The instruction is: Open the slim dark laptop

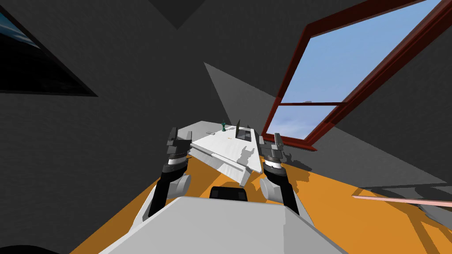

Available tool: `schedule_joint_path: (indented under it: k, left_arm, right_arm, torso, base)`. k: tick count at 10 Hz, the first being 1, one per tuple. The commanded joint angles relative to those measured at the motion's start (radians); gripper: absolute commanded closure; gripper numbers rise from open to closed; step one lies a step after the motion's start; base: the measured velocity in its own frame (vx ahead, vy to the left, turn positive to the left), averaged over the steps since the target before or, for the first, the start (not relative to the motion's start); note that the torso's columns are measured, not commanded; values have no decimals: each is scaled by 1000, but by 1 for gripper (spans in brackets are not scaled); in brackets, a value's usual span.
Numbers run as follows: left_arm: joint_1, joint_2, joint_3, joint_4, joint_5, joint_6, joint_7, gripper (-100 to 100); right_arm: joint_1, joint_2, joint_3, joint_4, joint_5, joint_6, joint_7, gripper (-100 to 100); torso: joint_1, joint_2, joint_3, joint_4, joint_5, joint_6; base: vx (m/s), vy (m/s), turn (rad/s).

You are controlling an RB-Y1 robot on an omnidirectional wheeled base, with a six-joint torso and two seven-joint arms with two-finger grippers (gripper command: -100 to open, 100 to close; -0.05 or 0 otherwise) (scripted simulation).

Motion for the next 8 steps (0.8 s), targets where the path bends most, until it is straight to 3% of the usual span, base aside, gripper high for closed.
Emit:
schedule_joint_path:
  k: [1, 8]
  left_arm:
    - [0, 0, 0, 0, 0, 0, 0, 0]
    - [0, 0, 0, 0, 0, 0, 0, 0]
  right_arm:
    - [0, 0, 0, 0, 0, 0, 0, 0]
    - [0, 0, 0, 0, 0, 0, 0, 0]
  torso:
    - [0, 40, -82, 41, 0, 0]
    - [0, 544, -1087, 544, 0, 0]
  base:
    - [0, 0, 0]
    - [0, 0, 0]
